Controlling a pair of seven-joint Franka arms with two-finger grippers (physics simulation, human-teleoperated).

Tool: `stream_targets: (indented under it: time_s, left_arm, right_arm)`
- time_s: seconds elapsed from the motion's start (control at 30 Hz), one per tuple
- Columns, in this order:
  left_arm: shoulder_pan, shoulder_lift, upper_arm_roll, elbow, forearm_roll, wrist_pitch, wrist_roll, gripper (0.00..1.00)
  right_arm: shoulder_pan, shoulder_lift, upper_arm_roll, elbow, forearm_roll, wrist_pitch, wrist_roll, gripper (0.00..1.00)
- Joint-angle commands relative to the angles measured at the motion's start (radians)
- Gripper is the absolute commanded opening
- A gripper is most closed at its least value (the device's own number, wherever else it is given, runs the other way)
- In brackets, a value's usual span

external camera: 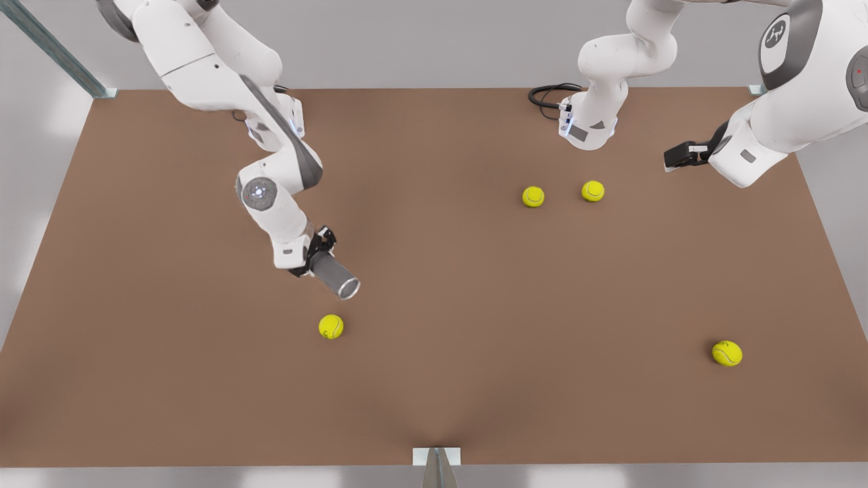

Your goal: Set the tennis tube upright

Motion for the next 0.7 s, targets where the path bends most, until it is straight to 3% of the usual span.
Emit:
stream_targets:
  time_s: [0.0,0.2,0.4,0.67]
  left_arm:
    - [-0.001,-0.001,-0.002,0.0,0.0,0.0,-0.005,1.0]
    - [-0.007,-0.001,-0.002,-0.001,0.0,-0.008,-0.006,1.0]
    - [-0.009,-0.001,-0.003,-0.001,0.0,-0.008,-0.006,1.0]
    - [-0.009,-0.001,-0.003,-0.001,0.0,-0.014,-0.006,1.0]
  right_arm:
    - [0.055,0.03,-0.004,0.045,-0.011,-0.012,0.046,0.78]
    - [0.141,0.233,-0.01,0.252,-0.198,-0.072,0.053,0.77]
    - [0.377,0.259,-0.125,0.308,-0.33,-0.066,0.064,0.77]
    - [0.581,0.36,-0.157,0.38,-0.562,-0.066,0.065,0.78]
